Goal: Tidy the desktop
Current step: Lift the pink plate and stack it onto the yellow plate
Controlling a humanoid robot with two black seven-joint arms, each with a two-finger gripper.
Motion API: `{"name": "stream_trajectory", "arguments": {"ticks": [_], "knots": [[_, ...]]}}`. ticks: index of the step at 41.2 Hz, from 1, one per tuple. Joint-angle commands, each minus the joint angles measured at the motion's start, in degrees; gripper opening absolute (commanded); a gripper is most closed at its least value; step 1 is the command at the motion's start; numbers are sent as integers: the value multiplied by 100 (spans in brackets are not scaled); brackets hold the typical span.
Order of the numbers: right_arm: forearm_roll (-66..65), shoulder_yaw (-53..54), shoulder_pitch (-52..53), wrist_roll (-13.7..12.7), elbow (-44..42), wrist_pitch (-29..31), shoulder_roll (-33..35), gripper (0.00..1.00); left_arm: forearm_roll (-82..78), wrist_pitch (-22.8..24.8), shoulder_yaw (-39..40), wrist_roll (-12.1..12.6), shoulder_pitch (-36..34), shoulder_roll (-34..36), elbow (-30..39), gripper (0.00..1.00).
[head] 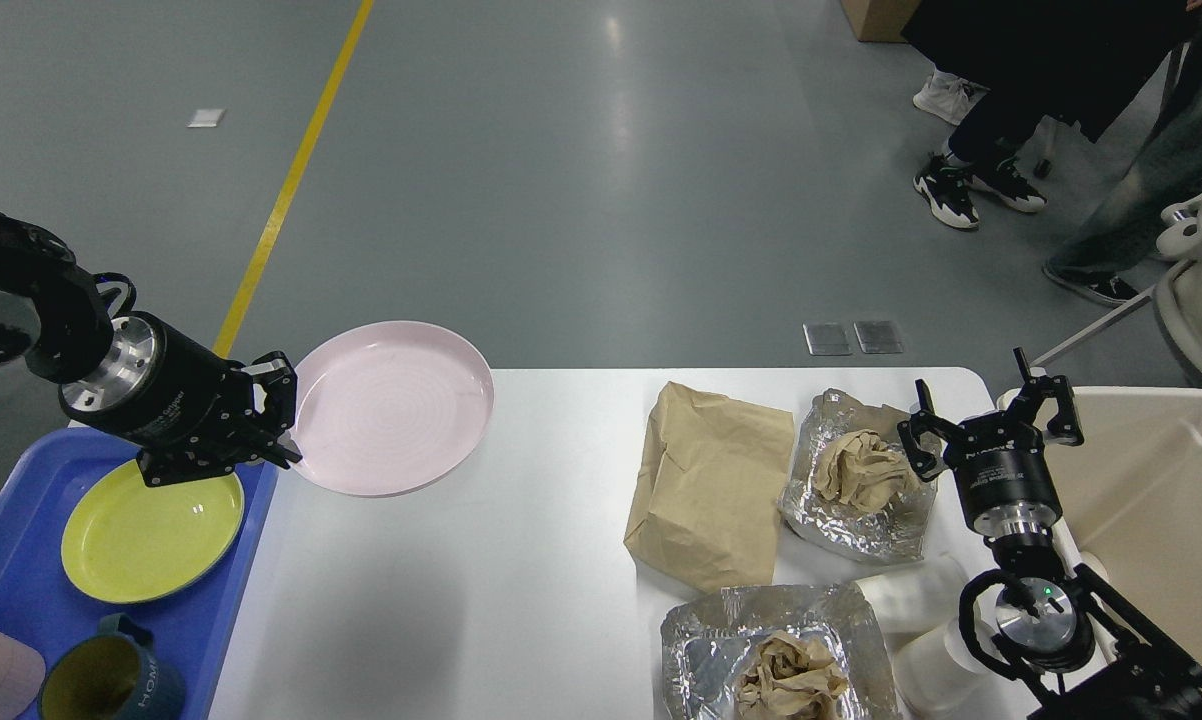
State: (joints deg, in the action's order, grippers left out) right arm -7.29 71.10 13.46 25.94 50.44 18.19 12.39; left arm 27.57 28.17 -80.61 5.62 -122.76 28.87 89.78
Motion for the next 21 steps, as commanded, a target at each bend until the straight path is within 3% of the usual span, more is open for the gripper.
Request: {"name": "stream_trajectory", "arguments": {"ticks": [1,13,17,21], "knots": [[0,0,-1,-1,1,0,0,100,-322,496,-332,-131,-766,-206,268,0],[0,0,-1,-1,1,0,0,100,-832,611,-745,-158,-820,215,-47,0],[8,0,-1,-1,1,0,0,100,-1192,611,-869,-158,-505,944,-679,0],[8,0,-10,-1,9,0,0,100,-1421,620,-764,-166,443,1734,-1697,0]]}}
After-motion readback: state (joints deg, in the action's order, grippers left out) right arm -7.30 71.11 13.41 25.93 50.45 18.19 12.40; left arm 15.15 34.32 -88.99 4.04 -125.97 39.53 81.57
